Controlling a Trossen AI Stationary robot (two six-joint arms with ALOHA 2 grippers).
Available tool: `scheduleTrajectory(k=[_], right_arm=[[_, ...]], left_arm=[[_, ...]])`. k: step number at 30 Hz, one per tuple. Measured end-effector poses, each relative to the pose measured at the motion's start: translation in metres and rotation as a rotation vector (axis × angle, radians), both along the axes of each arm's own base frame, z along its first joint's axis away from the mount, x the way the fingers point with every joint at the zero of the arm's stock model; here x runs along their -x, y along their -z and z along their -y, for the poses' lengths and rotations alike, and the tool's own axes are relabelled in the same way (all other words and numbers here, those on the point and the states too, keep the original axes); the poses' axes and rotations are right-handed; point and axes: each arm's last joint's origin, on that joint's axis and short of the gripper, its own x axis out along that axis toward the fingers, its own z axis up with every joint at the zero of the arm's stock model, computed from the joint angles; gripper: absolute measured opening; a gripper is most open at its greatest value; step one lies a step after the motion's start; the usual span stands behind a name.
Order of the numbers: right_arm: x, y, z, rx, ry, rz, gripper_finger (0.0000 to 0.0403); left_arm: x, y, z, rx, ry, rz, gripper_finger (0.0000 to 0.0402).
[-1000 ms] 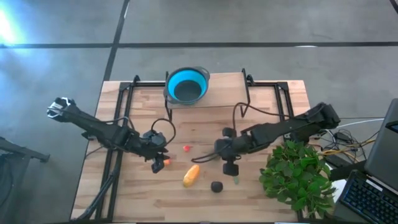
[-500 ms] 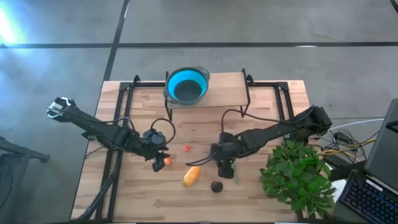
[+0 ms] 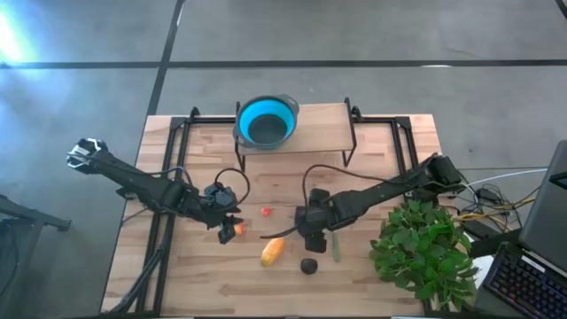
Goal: Pick & Place Fruit
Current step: Put the green kiwi in the blue strainer bowl on the shelf
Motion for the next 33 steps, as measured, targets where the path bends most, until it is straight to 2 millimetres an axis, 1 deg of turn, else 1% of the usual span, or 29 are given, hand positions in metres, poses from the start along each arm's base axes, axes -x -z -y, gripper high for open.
scheduleTrajectory(k=[9,20,25,33], right_arm=[[-0.007,0.024,0.003,0.018,0.094,-0.049,0.0349],[-0.013,0.051,0.004,0.023,0.158,-0.111,0.0313],[-0.013,0.054,0.005,0.023,0.186,-0.111,0.0282],[-0.014,0.054,0.007,0.024,0.193,-0.11,0.0201]], left_arm=[[0.0,0.0,0.0,-0.003,0.003,0.001,0.0156],[0.0,0.0,0.0,-0.005,0.005,0.0,0.0156],[0.0,0.0,0.0,-0.016,0.017,-0.001,0.0156],[0.0,0.0,0.0,-0.021,0.022,-0.002,0.0156]])
